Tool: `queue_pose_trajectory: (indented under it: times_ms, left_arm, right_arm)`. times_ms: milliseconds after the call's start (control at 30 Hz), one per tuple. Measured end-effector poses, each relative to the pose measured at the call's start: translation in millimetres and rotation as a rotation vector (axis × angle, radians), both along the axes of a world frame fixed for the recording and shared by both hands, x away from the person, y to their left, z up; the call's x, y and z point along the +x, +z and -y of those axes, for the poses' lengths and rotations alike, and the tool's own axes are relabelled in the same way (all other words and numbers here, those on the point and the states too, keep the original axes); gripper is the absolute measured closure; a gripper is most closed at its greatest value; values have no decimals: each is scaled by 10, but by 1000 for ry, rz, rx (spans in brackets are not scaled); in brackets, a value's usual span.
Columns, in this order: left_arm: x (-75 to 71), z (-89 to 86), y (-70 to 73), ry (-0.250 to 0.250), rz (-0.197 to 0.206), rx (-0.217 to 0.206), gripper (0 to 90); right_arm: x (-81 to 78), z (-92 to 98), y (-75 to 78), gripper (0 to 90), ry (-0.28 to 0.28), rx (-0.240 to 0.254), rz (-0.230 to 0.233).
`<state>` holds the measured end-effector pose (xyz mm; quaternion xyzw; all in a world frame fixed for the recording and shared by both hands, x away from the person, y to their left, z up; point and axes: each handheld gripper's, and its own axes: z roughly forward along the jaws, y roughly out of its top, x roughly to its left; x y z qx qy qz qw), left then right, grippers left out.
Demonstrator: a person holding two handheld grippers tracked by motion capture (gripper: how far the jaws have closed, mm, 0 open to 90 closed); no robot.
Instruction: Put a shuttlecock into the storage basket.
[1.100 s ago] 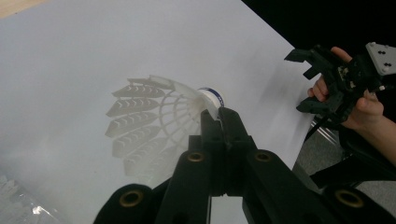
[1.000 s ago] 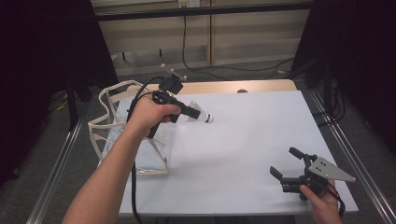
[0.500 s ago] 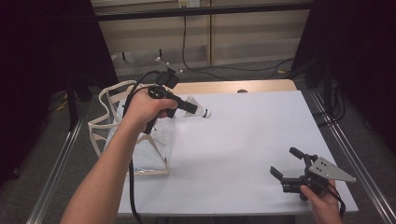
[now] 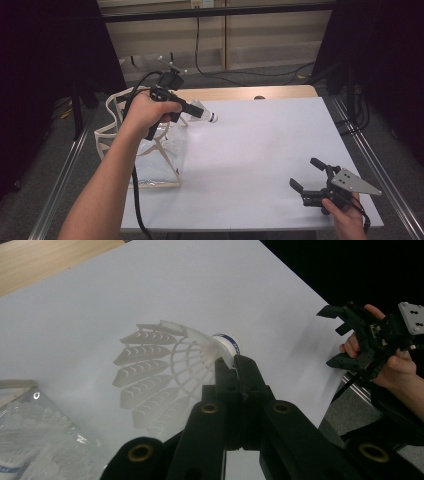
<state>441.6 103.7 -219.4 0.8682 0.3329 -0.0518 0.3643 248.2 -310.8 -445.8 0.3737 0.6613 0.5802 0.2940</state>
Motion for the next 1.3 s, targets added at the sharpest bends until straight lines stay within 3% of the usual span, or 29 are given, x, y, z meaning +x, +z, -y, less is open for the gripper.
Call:
queue_pose_trajectory:
  times_ms: [767,1300]
  left_arm:
    - [13,-158,114,30,1,16,900]
    - [17,-286,230,48,22,23,900]
  right_arm:
    - [-3,6,5,5,0,-1,5]
    - [-8,10,8,6,-3,1,3]
